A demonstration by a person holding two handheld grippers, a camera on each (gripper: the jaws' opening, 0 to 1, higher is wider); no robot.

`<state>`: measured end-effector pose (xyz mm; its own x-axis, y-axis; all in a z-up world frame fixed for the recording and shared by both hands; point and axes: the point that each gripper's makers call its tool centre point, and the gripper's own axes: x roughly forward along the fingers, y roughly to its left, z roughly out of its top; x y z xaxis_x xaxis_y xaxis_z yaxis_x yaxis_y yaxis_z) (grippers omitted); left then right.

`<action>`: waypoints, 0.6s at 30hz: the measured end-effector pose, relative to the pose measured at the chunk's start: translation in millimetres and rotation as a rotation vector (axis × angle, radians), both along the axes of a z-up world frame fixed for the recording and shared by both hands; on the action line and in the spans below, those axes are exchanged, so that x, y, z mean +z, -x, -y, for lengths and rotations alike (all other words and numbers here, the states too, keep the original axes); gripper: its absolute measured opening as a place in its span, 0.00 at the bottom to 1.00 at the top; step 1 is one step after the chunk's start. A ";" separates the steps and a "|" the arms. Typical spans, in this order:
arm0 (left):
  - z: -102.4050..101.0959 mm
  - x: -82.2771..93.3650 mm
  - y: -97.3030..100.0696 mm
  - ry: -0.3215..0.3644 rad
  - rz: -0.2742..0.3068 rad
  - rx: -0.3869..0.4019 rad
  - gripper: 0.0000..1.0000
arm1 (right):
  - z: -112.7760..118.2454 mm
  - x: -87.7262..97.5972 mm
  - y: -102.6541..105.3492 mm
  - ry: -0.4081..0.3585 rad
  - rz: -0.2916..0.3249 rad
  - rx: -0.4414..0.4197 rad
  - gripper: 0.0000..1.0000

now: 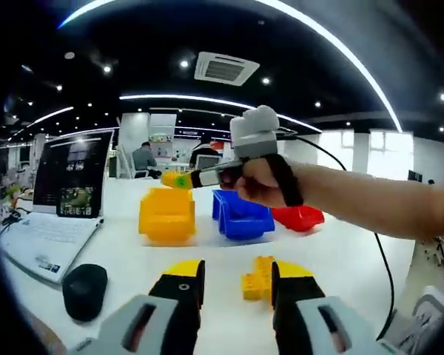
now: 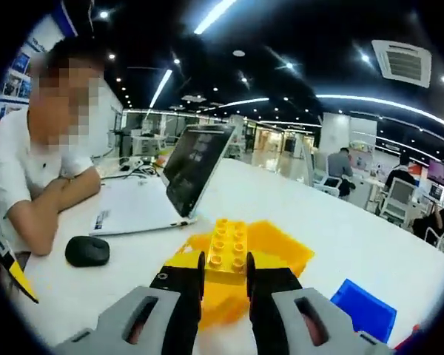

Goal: Take apart the toy blocks one by one and place each separated block into its matching bin, sorting the blocks by their type until all the connected pieces are disassembled and separated into the correct bins

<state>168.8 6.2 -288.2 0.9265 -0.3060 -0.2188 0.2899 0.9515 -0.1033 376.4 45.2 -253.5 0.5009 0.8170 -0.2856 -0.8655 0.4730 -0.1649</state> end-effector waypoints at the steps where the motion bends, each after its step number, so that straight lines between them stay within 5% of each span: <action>1: -2.3 -0.9 -0.2 0.006 -0.005 0.006 0.37 | -3.3 -3.2 -14.3 0.012 0.003 -0.012 0.24; 14: -17.8 -2.2 -4.0 0.024 -0.017 0.036 0.37 | 0.2 -8.8 -27.1 0.017 -0.006 -0.047 0.25; 17: -17.3 -2.3 -4.0 0.022 -0.017 0.032 0.37 | 5.0 -4.3 -20.9 0.025 0.022 -0.052 0.62; 18: -17.3 -2.8 -3.9 0.021 -0.021 0.021 0.37 | 4.9 -4.4 -20.1 0.030 0.024 -0.049 0.65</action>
<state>172.7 23.5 -291.1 0.9281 -0.2913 -0.2317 0.2675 0.9549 -0.1292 396.5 40.3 -257.9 0.5468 0.7828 -0.2970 -0.8372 0.5088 -0.2005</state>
